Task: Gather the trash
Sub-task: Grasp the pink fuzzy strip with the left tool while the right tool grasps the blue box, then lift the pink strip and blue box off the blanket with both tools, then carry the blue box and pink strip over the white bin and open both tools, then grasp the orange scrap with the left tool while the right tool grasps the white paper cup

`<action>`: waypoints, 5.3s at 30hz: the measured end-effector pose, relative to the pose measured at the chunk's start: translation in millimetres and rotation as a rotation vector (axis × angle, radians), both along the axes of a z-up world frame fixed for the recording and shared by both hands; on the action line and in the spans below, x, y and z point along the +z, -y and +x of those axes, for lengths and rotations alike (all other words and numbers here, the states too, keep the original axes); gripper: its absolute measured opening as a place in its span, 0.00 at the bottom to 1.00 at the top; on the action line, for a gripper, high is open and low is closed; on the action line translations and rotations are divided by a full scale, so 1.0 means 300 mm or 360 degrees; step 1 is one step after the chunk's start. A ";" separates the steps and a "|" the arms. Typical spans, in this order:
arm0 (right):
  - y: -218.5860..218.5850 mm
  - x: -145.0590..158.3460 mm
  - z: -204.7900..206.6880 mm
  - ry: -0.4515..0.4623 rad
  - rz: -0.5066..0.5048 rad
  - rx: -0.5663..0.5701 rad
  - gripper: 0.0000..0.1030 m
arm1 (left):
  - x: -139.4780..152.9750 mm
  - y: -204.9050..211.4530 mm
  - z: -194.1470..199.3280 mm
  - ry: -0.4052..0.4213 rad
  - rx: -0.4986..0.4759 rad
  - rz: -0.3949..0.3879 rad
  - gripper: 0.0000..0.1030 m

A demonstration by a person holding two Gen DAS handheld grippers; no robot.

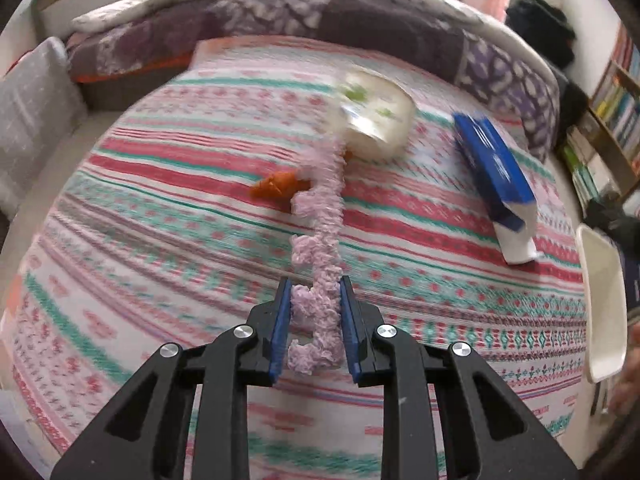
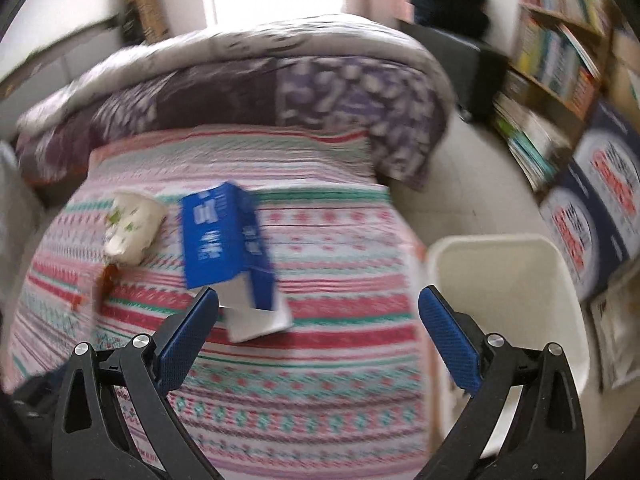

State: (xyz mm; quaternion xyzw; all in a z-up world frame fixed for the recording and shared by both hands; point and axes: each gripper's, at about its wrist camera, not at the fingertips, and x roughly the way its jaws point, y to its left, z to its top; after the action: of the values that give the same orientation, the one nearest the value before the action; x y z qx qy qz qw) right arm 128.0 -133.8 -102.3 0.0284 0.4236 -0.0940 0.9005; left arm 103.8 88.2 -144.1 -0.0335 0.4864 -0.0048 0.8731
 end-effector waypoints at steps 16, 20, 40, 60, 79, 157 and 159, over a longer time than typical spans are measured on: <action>-0.157 -0.200 0.236 -0.0144 -0.0073 0.0152 0.91 | 0.009 -0.208 0.005 0.0015 0.0139 -0.0108 0.23; -0.143 -0.206 0.234 -0.0122 0.0032 0.0136 0.55 | -0.002 -0.219 0.010 0.0006 0.0163 -0.0110 0.23; -0.184 0.039 0.011 0.0164 0.0090 0.0312 0.32 | 0.169 -0.194 -0.026 0.0228 0.0256 -0.0107 0.23; -0.021 0.190 -0.163 0.0311 0.0089 0.0259 0.27 | 0.287 0.014 -0.042 0.0367 0.0113 -0.0113 0.23; 0.280 0.244 -0.280 0.0348 0.0089 0.0009 0.28 | 0.313 0.298 -0.067 0.0400 -0.0127 -0.0095 0.23; 0.691 0.181 -0.407 0.0074 0.0162 -0.0548 0.93 | 0.149 0.723 0.024 0.0083 -0.0636 0.0416 0.83; 0.662 0.172 -0.383 0.0053 0.0153 -0.0523 0.93 | 0.120 0.624 0.085 0.0038 -0.0548 0.0463 0.83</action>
State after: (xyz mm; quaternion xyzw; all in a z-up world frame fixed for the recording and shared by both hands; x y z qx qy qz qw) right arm 13.1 -332.3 -50.6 0.1418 0.4023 -0.2190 0.8776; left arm 129.3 -99.2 -108.2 0.1765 0.4700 -0.0840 0.8608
